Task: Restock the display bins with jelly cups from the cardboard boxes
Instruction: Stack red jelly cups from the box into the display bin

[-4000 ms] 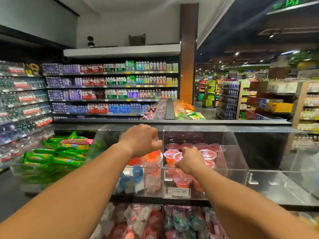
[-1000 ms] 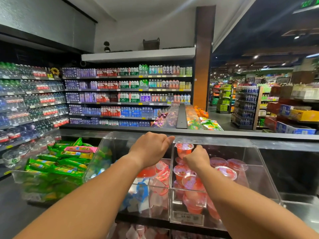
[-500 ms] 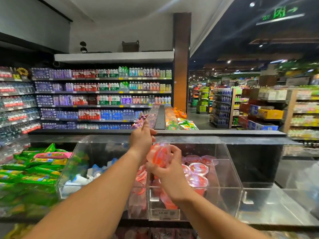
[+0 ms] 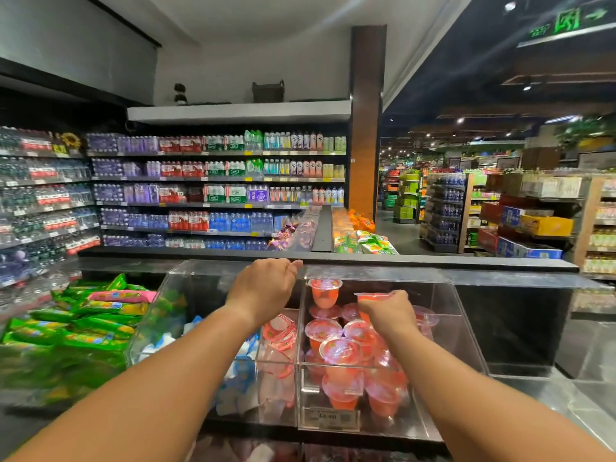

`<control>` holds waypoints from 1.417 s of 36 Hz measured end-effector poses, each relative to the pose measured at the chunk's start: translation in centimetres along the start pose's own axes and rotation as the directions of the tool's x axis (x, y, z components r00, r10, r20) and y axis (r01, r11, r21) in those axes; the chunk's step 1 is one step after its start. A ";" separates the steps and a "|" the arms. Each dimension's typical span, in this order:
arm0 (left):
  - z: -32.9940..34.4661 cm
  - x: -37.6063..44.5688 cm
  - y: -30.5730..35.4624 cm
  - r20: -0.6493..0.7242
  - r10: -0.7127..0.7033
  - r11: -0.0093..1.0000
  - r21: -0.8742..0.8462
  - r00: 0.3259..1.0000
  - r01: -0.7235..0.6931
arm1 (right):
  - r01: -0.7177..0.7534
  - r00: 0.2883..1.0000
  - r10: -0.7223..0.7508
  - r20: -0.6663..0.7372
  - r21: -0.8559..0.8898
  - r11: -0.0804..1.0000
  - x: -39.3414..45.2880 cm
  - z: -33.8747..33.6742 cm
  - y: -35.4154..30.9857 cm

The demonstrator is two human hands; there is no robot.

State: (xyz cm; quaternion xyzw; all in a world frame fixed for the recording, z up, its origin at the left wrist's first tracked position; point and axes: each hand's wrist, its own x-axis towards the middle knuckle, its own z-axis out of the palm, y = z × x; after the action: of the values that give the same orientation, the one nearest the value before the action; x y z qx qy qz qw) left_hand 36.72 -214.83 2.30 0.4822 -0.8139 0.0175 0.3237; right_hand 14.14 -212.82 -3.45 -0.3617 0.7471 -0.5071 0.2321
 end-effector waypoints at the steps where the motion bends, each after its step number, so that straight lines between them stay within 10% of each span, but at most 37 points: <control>1: -0.1 -0.1 -0.4 0.004 -0.009 1.000 0.005 1.000 0.009 | 0.008 1.000 -0.008 -0.001 -0.018 1.000 0.5 0.4 -0.2; 21: 0.6 -3.3 -3.9 0.057 -0.089 0.985 0.150 0.994 0.079 | 0.052 0.997 -0.045 0.057 -0.128 0.990 3.2 2.7 -0.7; 32: -1.6 -5.6 -3.4 0.206 -0.213 0.934 0.331 0.955 0.136 | 0.230 0.973 -0.206 0.106 -0.531 0.815 -1.5 -1.4 -1.0; 44: -11.7 -18.3 -0.9 0.070 -0.491 0.769 0.503 0.868 0.395 | 0.693 0.721 -0.440 0.535 -0.561 0.454 -16.2 -1.0 -4.3; 51: -18.3 -31.5 -0.2 -0.003 -0.714 0.586 0.545 0.700 0.599 | 0.868 0.485 -0.430 0.761 -0.362 0.339 -28.1 3.1 -3.1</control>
State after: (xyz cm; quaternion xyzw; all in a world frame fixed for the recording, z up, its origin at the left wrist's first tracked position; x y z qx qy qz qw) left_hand 56.48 -184.39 -0.44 0.8154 -0.5709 0.0565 0.0773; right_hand 35.01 -193.53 -2.30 -0.8265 0.5539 -0.0948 0.0327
